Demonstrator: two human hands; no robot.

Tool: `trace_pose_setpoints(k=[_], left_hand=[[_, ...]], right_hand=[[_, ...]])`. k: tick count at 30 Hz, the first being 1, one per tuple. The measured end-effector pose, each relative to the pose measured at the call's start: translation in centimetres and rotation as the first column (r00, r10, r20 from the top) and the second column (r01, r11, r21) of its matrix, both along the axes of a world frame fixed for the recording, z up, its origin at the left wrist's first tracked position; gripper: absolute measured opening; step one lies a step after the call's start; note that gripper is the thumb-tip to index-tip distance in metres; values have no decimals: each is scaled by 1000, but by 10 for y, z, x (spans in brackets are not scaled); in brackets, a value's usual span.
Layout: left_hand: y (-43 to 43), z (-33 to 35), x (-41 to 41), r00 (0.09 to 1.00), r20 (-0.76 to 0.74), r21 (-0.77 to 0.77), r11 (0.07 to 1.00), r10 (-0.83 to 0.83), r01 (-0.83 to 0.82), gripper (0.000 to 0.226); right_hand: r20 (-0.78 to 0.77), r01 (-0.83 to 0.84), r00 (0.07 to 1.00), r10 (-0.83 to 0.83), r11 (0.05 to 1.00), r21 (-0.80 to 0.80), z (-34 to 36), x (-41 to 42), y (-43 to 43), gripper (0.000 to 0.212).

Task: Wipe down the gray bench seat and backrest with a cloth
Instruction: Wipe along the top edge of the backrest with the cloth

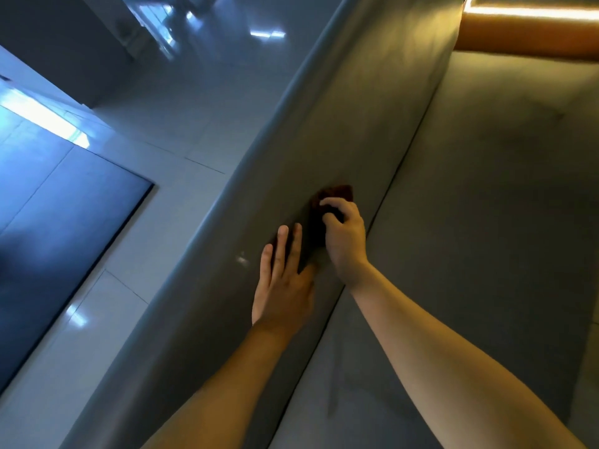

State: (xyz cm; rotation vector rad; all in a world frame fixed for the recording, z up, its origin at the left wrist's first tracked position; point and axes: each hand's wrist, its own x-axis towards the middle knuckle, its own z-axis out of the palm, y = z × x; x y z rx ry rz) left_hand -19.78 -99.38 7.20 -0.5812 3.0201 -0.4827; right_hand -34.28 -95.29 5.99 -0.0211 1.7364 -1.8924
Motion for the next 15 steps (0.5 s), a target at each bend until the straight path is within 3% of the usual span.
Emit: trace_pose_setpoints(k=[3,7,11,13,15], left_hand=[[4,-2,-5,997,-77,30,999,15,-13,30],[16,-15,-4,996,-84,90,995,-37,45,17],[26,-32,0,994,-90,147,986,-65,78,35],[26,-43,2,996,-59,84,994,-68,73,30],[21,-54,3,996,-46,34,996,-80,82,19]], right_hand=[[64,-60,996,58,998,23,-19,29,16,31],[278,-183,948,153,979,87,-47,60,37,31],[298,42,951,-80,990,132,-68,37,46,35],[436,137,885,-164,986,92,-83,21,48,33],[519,108,843,-142,989,96,-101,16,46,34]])
